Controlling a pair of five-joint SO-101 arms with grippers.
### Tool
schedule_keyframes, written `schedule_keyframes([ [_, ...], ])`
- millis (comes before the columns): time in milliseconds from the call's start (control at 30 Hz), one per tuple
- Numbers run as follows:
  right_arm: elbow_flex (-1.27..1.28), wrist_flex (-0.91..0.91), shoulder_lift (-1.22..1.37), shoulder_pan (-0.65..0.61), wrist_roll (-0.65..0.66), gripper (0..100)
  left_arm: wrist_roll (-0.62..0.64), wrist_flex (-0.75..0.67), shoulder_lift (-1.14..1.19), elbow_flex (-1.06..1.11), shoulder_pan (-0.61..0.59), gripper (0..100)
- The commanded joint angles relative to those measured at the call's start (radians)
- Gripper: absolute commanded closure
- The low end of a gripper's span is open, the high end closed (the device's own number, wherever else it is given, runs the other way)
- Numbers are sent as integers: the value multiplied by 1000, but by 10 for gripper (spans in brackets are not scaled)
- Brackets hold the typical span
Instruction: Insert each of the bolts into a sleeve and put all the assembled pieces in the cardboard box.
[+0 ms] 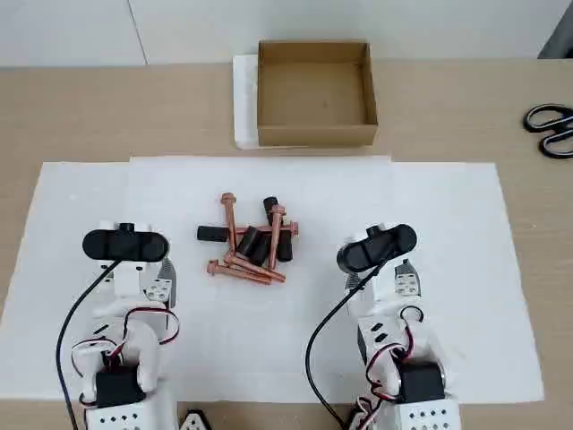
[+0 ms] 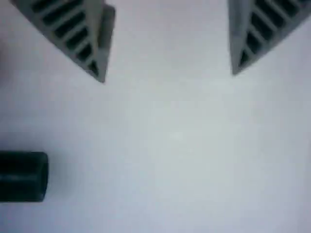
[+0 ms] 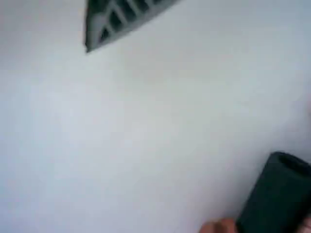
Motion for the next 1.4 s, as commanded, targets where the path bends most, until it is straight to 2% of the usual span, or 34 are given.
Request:
schedule_keyframes([
  [0,8,4,-16,4,6,767,2,-25,-8,-2,2,840],
  [1367,8,4,-16,4,6,767,-2,-32,-8,-25,18,840],
])
